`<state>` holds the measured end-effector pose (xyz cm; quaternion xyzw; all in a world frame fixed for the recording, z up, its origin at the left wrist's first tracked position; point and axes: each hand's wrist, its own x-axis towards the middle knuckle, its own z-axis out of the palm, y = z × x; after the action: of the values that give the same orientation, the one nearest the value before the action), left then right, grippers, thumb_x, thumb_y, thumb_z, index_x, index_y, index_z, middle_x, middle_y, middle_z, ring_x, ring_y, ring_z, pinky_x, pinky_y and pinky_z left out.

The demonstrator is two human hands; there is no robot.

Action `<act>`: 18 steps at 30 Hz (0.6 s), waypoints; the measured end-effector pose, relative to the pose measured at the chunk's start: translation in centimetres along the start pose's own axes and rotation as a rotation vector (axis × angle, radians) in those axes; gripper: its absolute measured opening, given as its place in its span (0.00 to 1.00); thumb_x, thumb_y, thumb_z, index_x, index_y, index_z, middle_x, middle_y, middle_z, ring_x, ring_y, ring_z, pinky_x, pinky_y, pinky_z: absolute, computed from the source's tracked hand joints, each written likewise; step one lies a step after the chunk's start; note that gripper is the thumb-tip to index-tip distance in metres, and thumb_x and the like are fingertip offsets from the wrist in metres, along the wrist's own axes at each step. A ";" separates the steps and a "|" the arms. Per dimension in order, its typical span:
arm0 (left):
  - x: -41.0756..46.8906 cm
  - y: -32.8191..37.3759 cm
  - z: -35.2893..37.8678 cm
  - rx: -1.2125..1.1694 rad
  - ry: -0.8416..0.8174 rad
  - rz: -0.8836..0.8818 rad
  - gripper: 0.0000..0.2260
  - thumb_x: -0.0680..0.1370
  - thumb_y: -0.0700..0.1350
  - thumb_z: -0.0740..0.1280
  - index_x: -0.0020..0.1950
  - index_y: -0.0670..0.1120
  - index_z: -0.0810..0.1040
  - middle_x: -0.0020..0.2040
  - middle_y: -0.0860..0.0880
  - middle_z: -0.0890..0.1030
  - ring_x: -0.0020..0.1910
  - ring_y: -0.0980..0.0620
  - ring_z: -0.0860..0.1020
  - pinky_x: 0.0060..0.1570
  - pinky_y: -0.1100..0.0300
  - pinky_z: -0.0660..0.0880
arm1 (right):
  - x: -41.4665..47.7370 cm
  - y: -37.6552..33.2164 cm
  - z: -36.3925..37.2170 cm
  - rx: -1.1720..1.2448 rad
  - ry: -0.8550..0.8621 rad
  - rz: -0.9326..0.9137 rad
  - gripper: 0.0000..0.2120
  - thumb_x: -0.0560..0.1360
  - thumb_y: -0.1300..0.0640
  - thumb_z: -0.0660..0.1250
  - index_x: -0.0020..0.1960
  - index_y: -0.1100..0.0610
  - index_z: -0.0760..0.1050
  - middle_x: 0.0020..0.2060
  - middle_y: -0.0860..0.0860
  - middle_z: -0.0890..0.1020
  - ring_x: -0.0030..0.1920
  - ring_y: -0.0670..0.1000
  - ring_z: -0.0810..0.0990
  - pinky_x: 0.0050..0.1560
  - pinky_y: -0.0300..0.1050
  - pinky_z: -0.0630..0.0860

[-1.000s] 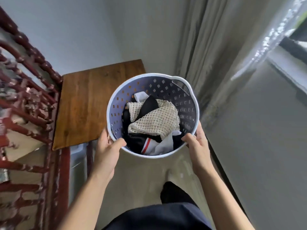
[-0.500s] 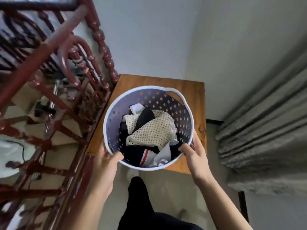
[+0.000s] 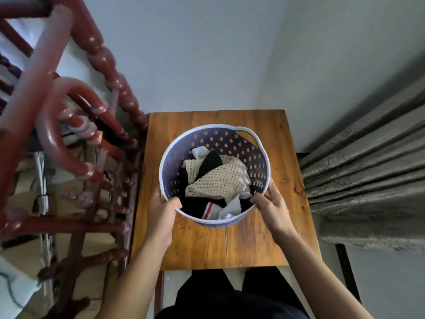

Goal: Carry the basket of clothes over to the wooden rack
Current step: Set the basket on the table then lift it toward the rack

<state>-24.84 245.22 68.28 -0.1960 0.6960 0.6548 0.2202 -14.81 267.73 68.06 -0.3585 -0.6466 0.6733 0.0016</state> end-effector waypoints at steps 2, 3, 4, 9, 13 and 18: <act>1.7 0.5 0.6 -0.001 0.003 -0.006 0.23 0.65 0.32 0.63 0.57 0.45 0.81 0.45 0.51 0.84 0.48 0.48 0.81 0.51 0.53 0.77 | 2.1 -0.2 0.3 -0.027 0.002 0.009 0.23 0.75 0.66 0.67 0.62 0.42 0.80 0.48 0.43 0.88 0.52 0.46 0.85 0.50 0.40 0.81; 2.5 0.6 0.9 0.003 0.008 -0.009 0.23 0.65 0.32 0.63 0.57 0.46 0.81 0.45 0.52 0.84 0.48 0.49 0.81 0.50 0.54 0.76 | 3.0 -0.2 0.4 -0.040 -0.008 0.001 0.23 0.75 0.64 0.67 0.64 0.43 0.79 0.50 0.45 0.88 0.55 0.48 0.85 0.53 0.44 0.81; 3.3 0.6 1.1 0.009 0.018 -0.016 0.23 0.64 0.33 0.63 0.56 0.47 0.81 0.44 0.52 0.84 0.48 0.49 0.80 0.50 0.54 0.76 | 3.9 -0.2 0.3 -0.049 -0.020 -0.006 0.23 0.74 0.62 0.68 0.66 0.44 0.79 0.53 0.47 0.88 0.57 0.50 0.85 0.54 0.45 0.82; 5.9 -0.2 2.1 0.077 0.048 -0.023 0.28 0.63 0.32 0.63 0.64 0.41 0.79 0.52 0.44 0.84 0.52 0.44 0.80 0.51 0.53 0.76 | 6.4 1.0 -0.4 -0.179 -0.082 -0.021 0.28 0.78 0.63 0.69 0.68 0.35 0.72 0.58 0.44 0.85 0.58 0.40 0.84 0.48 0.31 0.80; 7.3 -0.9 3.1 0.172 0.059 -0.015 0.30 0.69 0.27 0.60 0.70 0.44 0.76 0.62 0.43 0.84 0.61 0.44 0.81 0.61 0.50 0.77 | 6.6 2.7 -0.7 -0.263 -0.106 0.013 0.32 0.76 0.52 0.72 0.77 0.41 0.66 0.63 0.43 0.80 0.61 0.45 0.80 0.47 0.24 0.76; 8.5 -0.3 3.9 0.251 0.109 -0.026 0.29 0.76 0.28 0.57 0.76 0.45 0.69 0.66 0.47 0.78 0.64 0.47 0.76 0.61 0.54 0.72 | 7.6 2.9 -0.7 -0.433 -0.113 -0.027 0.30 0.77 0.48 0.73 0.73 0.39 0.62 0.65 0.44 0.76 0.66 0.52 0.79 0.66 0.59 0.80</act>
<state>-31.54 249.19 63.06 -0.2112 0.7807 0.5481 0.2133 -18.74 271.40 61.97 -0.3037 -0.7798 0.5378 -0.1024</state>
